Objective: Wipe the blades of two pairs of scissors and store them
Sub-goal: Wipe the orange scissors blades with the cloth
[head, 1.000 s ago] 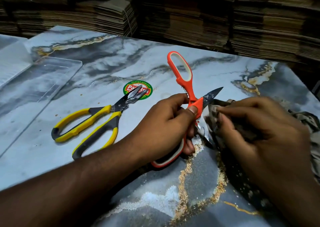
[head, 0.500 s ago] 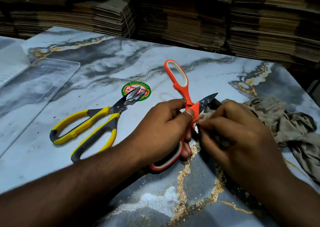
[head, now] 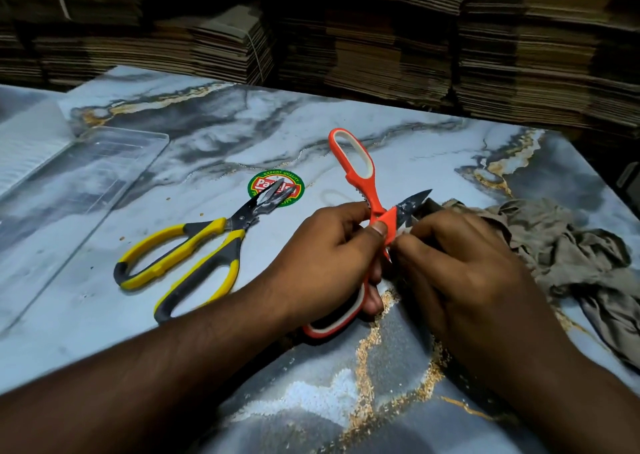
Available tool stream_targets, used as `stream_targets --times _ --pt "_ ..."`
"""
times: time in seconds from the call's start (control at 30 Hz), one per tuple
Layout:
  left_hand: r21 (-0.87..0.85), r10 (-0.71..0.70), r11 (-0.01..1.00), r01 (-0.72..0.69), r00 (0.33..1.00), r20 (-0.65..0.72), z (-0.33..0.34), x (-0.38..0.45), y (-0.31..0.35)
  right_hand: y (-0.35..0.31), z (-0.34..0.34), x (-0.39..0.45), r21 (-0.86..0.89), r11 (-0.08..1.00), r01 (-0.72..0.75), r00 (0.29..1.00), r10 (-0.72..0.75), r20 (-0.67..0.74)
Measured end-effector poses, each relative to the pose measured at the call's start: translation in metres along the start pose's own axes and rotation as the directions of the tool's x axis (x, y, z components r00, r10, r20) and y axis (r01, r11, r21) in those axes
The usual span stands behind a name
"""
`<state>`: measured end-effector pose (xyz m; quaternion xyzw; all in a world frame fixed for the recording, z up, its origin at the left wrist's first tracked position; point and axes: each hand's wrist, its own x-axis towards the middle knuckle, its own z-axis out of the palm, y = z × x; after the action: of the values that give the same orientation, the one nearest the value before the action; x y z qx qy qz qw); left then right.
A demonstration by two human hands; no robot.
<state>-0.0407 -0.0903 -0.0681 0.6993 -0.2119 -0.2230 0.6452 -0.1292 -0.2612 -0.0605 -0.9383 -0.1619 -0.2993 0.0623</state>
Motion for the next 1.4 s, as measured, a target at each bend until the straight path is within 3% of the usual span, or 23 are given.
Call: stream_targets --times 0.17,0.33,0.43,0.6,0.73,1.03,1.23,1.4 --pt "-0.038 0.002 0.999 -0.003 1.000 -0.021 -0.003 0.005 0.001 -0.003 0.000 -0.008 0.012 0.998 0.055 0.998 -0.055 0.034" --pt "-0.047 -0.012 0.999 0.012 1.000 -0.012 -0.001 0.004 0.001 0.009 -0.005 -0.003 0.103 0.992 -0.069 0.991 0.080 -0.107" --pt "-0.030 -0.011 0.999 0.011 1.000 -0.010 0.001 0.005 0.000 0.007 0.005 0.005 0.120 0.991 -0.053 0.994 0.064 -0.089" --pt "-0.088 -0.021 0.996 0.020 1.000 -0.018 -0.003 0.006 0.000 -0.001 0.002 -0.009 0.061 0.998 -0.022 1.000 0.023 -0.012" --pt "-0.077 -0.014 0.997 0.014 1.000 -0.002 -0.001 0.008 -0.001 0.002 0.007 0.002 -0.021 0.999 -0.030 0.999 0.029 -0.018" --pt "-0.084 -0.019 0.996 0.017 1.000 -0.023 -0.003 0.007 -0.001 -0.003 0.005 -0.001 -0.021 1.000 -0.003 1.000 0.002 -0.022" --pt "-0.076 -0.014 0.997 0.013 1.000 -0.013 -0.001 0.006 0.003 0.005 0.001 -0.003 0.104 0.990 -0.098 0.989 0.108 -0.104" --pt "-0.075 -0.036 0.997 0.035 0.999 -0.019 -0.004 0.006 0.001 0.005 0.006 0.000 0.153 0.987 -0.049 0.995 0.062 -0.083"
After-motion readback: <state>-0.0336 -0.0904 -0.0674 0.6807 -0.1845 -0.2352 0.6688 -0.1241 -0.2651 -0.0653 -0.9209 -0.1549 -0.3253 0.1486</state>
